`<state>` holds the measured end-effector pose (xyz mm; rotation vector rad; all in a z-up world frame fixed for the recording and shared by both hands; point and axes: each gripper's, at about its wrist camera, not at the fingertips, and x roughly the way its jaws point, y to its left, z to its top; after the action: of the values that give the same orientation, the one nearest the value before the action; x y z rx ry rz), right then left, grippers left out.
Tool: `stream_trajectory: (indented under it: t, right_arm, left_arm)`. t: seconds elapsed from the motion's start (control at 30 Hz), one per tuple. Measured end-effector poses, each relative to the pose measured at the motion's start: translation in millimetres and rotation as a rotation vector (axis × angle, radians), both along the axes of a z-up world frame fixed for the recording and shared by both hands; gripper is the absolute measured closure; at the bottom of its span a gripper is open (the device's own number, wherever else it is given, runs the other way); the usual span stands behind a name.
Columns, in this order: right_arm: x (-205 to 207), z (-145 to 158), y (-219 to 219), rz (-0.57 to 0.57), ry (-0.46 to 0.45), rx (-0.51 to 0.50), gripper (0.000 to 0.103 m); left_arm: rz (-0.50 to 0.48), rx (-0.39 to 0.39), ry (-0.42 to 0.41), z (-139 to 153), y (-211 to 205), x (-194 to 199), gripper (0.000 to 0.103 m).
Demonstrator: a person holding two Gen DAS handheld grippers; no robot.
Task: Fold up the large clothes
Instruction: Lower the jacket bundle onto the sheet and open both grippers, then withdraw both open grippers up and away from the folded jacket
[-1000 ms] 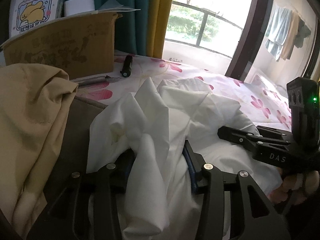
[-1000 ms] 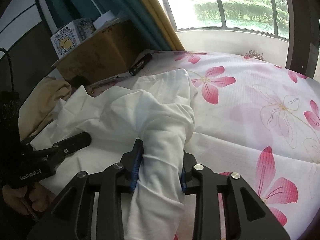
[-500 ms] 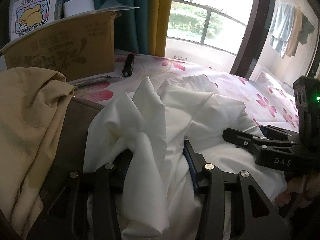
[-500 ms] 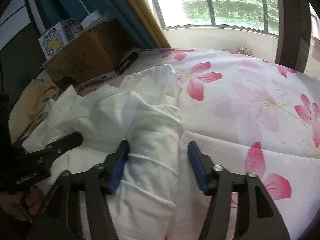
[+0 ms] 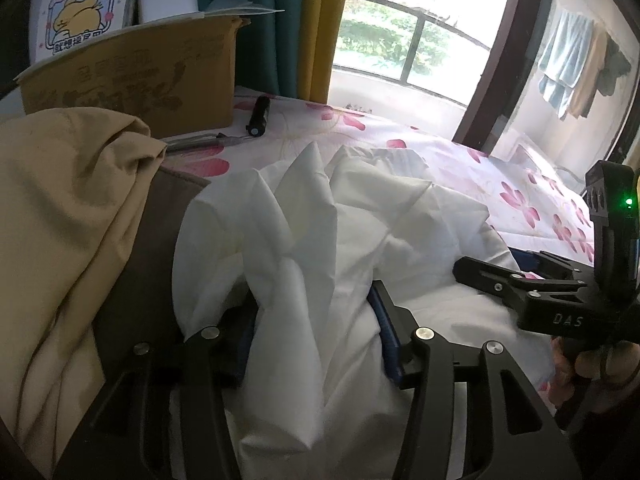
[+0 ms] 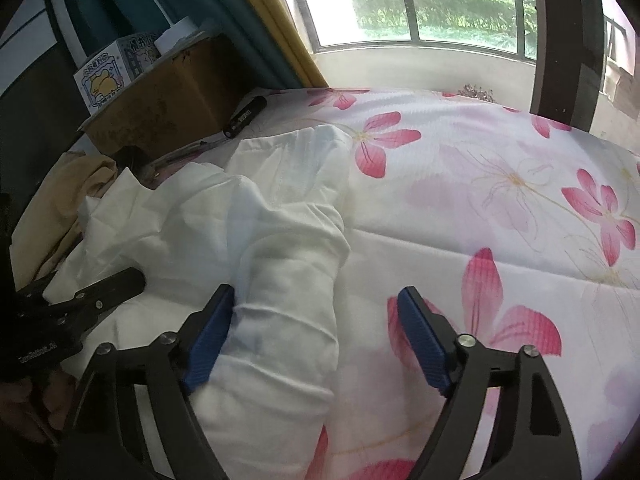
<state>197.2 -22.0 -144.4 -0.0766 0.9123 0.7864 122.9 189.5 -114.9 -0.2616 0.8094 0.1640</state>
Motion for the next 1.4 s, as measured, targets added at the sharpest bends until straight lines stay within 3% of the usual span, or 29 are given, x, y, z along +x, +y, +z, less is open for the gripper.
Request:
stream_trajectory:
  t: [0.37, 1.17, 1.4]
  right_arm:
    - [-17.4, 15.5, -27.4, 0.000, -0.002, 0.006, 0.019]
    - [-36.9, 17.3, -108.4, -0.078, -0.002, 0.005, 0.018]
    - [-40.0, 16.4, -132.6, -0.107, 0.000, 0.011, 0.018]
  left_arm:
    - [0.037, 0.040, -0.005, 11.7, -8.1, -18.1, 0.049]
    - [0.168, 0.133, -0.038, 29.5, -33.6, -69.5, 0.049]
    - [0.154, 0.133, -0.070, 38.6, -55.0, -71.0, 0.049]
